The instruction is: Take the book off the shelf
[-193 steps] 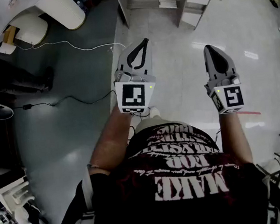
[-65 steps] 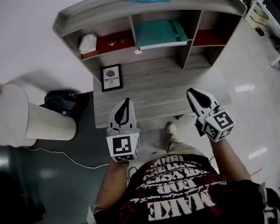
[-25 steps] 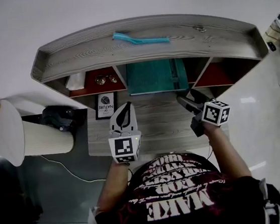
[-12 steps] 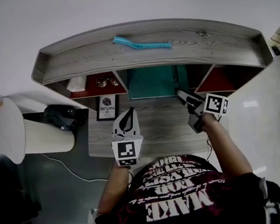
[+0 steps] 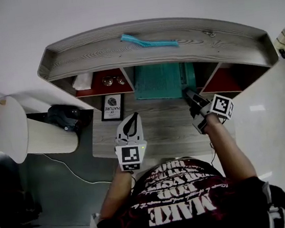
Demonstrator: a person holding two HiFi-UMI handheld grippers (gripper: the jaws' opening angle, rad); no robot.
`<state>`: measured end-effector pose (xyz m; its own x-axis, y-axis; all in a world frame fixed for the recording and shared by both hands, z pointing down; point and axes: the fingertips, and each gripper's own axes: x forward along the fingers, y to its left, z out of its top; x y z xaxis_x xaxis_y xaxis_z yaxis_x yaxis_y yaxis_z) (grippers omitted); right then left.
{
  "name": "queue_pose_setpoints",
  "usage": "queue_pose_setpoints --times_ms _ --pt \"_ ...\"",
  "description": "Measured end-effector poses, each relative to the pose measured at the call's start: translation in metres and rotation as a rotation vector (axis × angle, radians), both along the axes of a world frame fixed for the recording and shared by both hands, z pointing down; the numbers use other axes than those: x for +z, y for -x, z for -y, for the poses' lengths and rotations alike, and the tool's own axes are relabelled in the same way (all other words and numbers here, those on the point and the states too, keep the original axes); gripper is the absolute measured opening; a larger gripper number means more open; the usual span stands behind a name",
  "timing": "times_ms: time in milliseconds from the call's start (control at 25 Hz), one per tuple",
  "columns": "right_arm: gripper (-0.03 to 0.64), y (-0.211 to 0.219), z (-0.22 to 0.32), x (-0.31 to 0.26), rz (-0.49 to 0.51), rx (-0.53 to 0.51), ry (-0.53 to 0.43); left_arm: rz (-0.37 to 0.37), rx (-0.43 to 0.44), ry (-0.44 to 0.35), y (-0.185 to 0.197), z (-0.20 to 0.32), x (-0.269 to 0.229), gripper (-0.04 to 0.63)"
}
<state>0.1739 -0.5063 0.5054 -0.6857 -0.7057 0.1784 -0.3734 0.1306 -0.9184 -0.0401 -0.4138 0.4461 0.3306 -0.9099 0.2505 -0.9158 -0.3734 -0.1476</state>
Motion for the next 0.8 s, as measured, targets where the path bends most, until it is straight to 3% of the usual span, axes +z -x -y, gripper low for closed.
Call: queue_pose_setpoints --times_ms 480,800 --pt "0.198 -0.019 -0.05 0.004 0.188 0.181 0.032 0.01 0.022 -0.005 0.021 -0.039 0.001 -0.002" --pt "0.184 -0.017 -0.089 0.002 0.28 0.228 0.05 0.016 0.032 0.0 0.045 -0.061 0.001 -0.002"
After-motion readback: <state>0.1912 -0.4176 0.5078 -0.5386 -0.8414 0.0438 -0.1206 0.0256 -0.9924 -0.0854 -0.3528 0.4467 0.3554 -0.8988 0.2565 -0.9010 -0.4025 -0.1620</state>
